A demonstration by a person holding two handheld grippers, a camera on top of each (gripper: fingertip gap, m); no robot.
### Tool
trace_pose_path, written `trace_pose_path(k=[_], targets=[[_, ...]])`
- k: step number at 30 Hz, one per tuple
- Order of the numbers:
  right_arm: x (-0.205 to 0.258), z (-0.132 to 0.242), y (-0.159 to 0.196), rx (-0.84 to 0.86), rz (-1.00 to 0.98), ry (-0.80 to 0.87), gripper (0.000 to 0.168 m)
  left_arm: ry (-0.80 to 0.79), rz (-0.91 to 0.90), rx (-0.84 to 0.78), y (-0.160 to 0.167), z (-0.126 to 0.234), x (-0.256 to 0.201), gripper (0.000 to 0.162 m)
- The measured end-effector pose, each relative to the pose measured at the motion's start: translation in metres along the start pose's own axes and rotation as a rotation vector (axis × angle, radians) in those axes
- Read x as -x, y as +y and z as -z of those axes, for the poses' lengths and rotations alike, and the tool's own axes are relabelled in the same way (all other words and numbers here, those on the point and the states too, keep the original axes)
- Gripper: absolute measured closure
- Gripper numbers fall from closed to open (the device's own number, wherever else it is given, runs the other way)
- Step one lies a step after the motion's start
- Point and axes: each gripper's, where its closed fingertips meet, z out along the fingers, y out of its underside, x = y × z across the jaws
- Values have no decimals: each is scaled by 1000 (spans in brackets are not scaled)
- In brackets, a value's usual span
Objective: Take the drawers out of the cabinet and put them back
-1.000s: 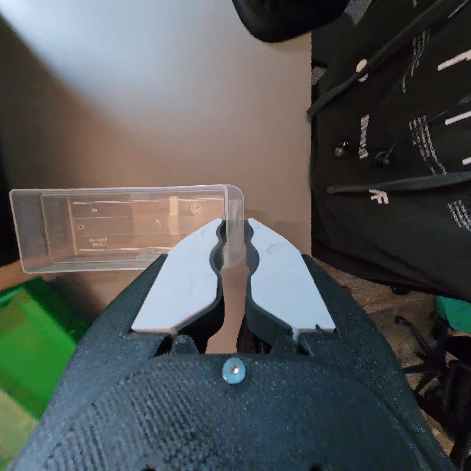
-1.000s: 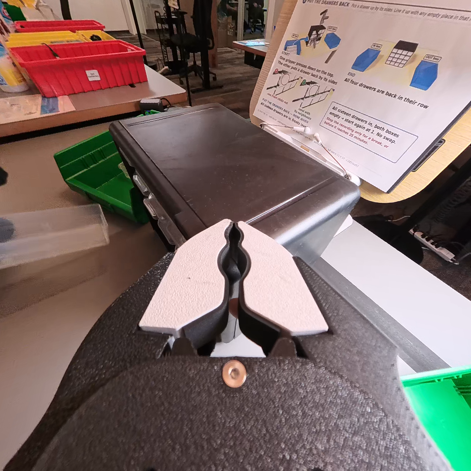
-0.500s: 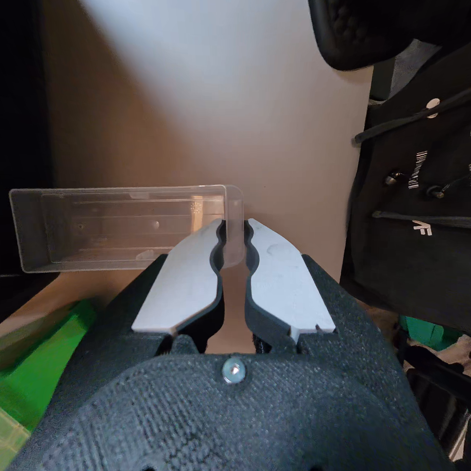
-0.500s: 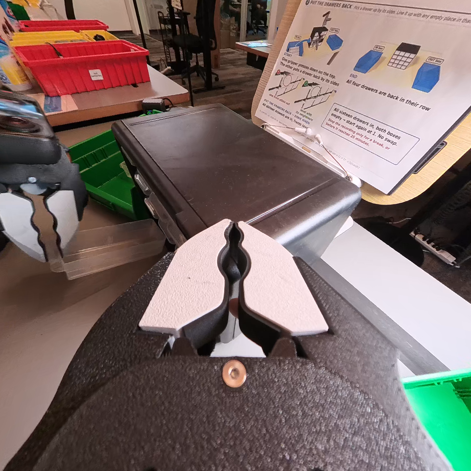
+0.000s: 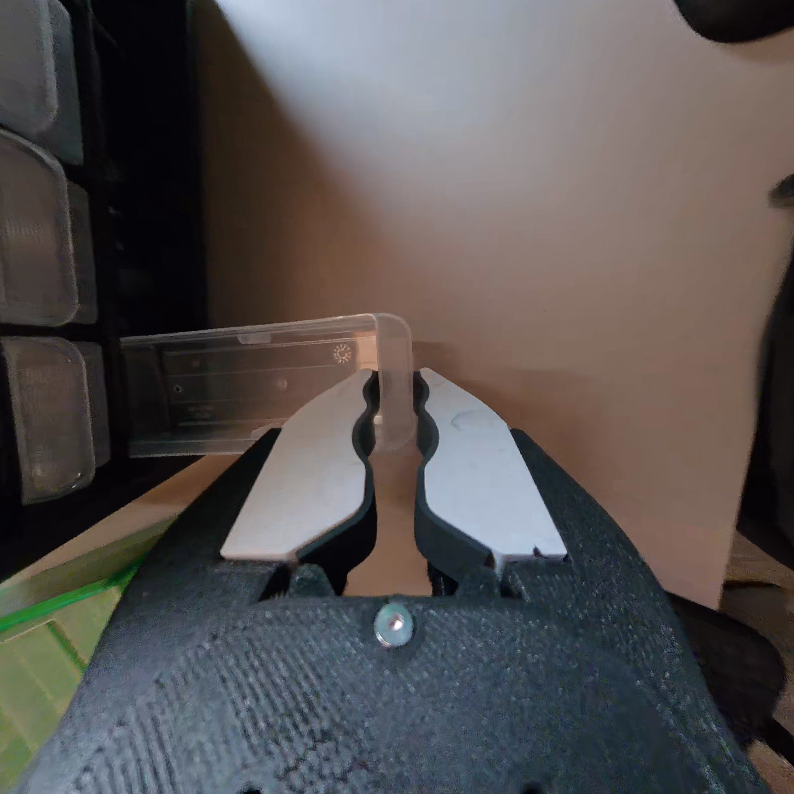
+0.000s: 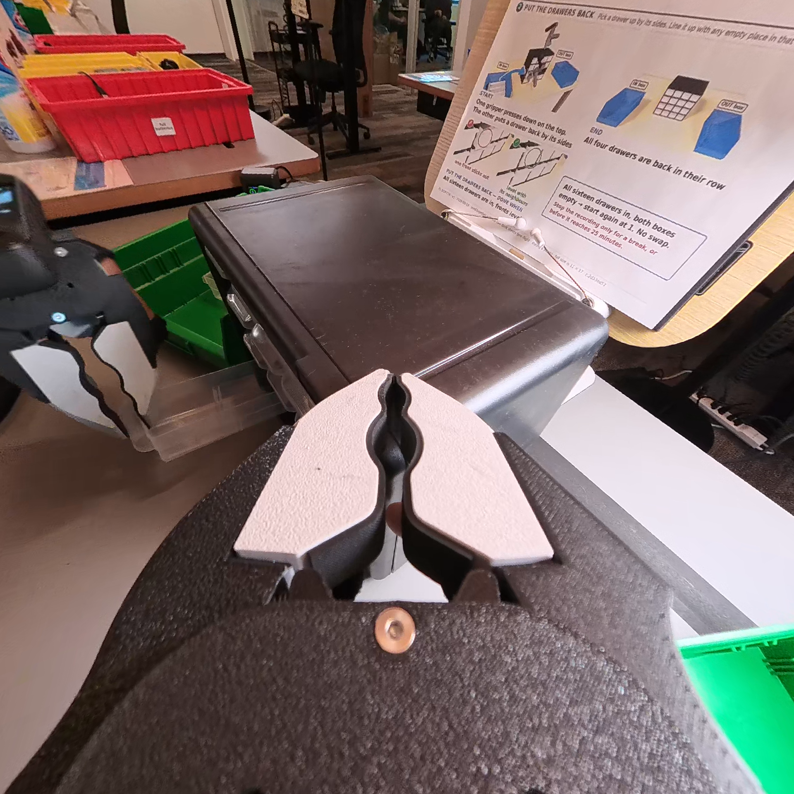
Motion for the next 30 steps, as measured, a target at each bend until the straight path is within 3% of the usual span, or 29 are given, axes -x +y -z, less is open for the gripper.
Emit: trace_pose_path(k=[5,9,18,30], targets=[[0,0,0,-1,3,6,168,-182,-118,20,12,-6,3,146],[0,0,0,0,5,7,168,-337,-112,36,32,-11,28,145],[0,0,0,-7,-2,7,168,-599,-88,-25,24,-11,79,143],[0,0,0,-13,-8,-4,168,-718,-78,-96,18,9,76,136]])
